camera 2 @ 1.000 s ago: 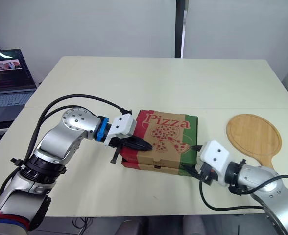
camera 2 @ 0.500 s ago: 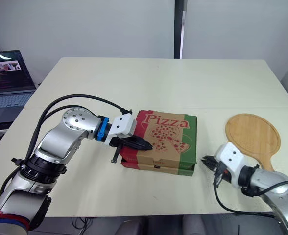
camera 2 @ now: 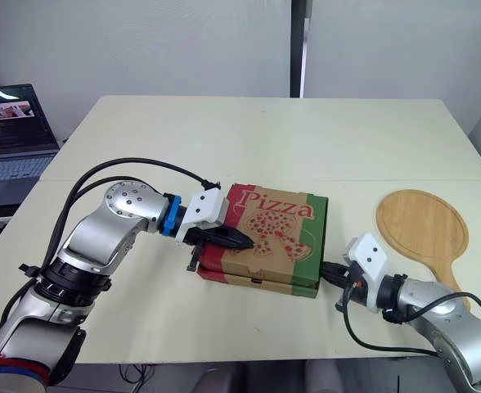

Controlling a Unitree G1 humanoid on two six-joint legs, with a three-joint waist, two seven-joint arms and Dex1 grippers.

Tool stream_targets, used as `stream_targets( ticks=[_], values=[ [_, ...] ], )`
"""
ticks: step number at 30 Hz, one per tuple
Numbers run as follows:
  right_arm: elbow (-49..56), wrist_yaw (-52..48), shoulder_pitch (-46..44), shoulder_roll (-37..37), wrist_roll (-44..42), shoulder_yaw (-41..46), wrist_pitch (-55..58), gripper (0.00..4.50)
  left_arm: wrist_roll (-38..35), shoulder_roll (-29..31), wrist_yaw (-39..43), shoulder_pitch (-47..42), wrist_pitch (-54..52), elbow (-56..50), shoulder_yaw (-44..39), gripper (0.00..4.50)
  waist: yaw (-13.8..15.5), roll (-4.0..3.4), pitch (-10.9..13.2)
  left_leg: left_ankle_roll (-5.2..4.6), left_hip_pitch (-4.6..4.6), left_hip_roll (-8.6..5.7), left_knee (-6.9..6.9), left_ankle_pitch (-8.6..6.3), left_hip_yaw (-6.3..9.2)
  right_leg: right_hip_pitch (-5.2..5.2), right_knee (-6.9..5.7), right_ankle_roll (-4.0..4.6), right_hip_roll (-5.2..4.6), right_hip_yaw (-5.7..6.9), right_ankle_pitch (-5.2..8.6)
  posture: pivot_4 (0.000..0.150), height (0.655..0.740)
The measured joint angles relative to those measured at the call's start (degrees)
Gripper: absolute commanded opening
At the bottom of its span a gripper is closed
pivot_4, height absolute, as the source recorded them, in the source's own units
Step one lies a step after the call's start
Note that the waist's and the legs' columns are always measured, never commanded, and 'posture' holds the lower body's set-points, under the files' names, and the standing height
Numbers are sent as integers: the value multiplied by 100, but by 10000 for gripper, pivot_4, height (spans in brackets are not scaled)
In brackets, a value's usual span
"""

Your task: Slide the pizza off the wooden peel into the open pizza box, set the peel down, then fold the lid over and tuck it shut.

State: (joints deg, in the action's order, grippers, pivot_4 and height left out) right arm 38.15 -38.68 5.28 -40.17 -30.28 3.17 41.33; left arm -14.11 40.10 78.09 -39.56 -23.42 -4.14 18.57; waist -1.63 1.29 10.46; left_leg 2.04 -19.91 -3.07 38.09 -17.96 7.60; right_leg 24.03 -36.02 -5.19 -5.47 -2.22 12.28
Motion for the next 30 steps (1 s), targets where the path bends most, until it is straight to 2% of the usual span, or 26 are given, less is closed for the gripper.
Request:
stream_targets(
  ticks=[9,13,18,22,24,30],
  values=[
    [178,133,67,76,-34,-101,171,489,4,-2,-4,25,-4,0,0,0,-2,0,0,0,1,0,0,0,0,0,-1,0,0,0,0,1500,7400],
    [263,113,134,-199,159,-130,42,489,3,-2,-4,35,-4,-6,0,0,1,0,0,0,1,0,0,0,-1,0,0,0,0,0,0,1500,7400],
    [259,-264,365,-817,72,648,72,489,3,9,-16,75,-5,-24,-1,0,15,0,0,0,0,-1,4,0,-3,-3,1,-2,0,-2,-1,1500,7400],
    [199,-293,-177,-851,-234,1083,192,489,3,17,-19,97,-7,-40,-4,0,-15,0,0,-1,2,13,1,0,-5,-1,0,-1,13,-3,-1,1500,7400],
    [242,-177,-556,-691,-260,833,236,489,3,15,-25,106,-6,-53,-7,0,-15,0,0,0,2,21,0,0,-5,-1,1,-1,19,-1,-1,1500,7400],
    [288,249,-1515,9,85,-805,306,489,-16,-29,-76,110,-7,-58,-14,0,-5,0,0,2,-6,31,1,1,-9,5,2,1,27,2,-2,1500,7400]
  ],
)
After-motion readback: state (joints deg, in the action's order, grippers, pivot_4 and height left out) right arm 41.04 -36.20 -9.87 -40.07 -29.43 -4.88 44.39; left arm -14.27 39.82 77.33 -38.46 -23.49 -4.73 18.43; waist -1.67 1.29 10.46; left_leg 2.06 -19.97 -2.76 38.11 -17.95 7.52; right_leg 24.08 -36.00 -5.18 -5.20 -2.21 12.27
